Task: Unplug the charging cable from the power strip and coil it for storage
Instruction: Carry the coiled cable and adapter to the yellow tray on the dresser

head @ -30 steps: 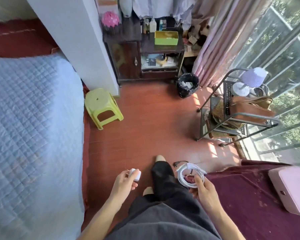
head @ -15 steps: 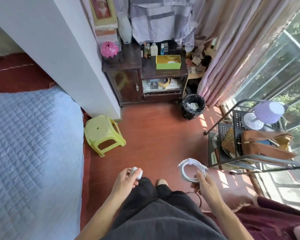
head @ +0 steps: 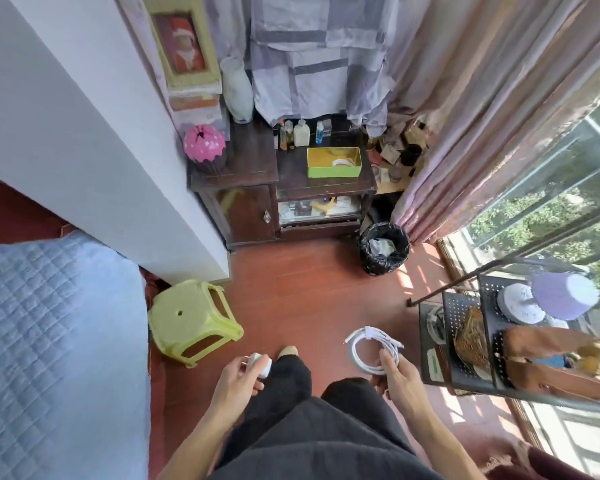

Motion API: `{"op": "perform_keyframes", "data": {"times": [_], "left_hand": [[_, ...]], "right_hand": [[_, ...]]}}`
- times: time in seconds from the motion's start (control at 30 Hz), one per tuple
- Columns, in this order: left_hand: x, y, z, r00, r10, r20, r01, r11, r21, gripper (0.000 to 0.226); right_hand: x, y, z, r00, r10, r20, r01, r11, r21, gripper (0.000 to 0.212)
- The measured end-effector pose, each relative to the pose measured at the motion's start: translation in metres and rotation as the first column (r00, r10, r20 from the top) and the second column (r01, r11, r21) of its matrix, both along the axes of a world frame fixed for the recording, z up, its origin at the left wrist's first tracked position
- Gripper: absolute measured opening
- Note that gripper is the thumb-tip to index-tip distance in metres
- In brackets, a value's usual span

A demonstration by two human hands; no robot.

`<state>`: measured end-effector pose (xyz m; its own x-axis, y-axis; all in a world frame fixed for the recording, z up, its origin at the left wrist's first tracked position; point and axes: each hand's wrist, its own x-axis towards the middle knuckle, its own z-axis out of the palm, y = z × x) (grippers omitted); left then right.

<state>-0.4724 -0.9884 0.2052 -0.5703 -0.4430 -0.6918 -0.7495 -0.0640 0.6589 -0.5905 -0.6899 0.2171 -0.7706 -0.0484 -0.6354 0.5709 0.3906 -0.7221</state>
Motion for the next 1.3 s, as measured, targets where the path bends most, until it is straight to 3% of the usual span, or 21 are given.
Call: {"op": "perform_keyframes", "data": {"times": [0.33, 0.63, 0.83, 1.03, 1.3], "left_hand": [[-0.172, -0.070, 0.025, 0.989, -0.123, -0.078, 0.123, 0.992, -0.002, 0.030], [-0.288, -0.080, 0.014, 0.993, -0.121, 0.004, 0.121, 0.993, 0.005, 0.031], [-0.377, -0.095, 0.015, 0.992, -0.120, -0.029, 0.119, 0.992, -0.035, 0.052], [-0.437, -0.116, 0.009, 0.994, -0.111, -0.001, 0.111, 0.993, -0.045, 0.028], [-0.508, -0.164, -0.020, 0.996, -0.080, 0.033, 0.080, 0.997, -0.001, 0.021]], "right_hand": [[-0.110, -0.055, 0.009, 0.984, -0.172, -0.039, 0.172, 0.985, -0.006, 0.038], [-0.233, -0.073, -0.014, 0.984, -0.178, 0.027, 0.176, 0.983, 0.050, 0.041], [-0.325, -0.096, -0.001, 0.989, -0.150, 0.014, 0.150, 0.989, -0.003, 0.040], [-0.403, -0.133, 0.012, 0.989, -0.147, -0.013, 0.146, 0.989, -0.029, 0.039], [-0.475, -0.170, -0.008, 0.987, -0.147, 0.067, 0.145, 0.989, 0.042, 0.044]]}}
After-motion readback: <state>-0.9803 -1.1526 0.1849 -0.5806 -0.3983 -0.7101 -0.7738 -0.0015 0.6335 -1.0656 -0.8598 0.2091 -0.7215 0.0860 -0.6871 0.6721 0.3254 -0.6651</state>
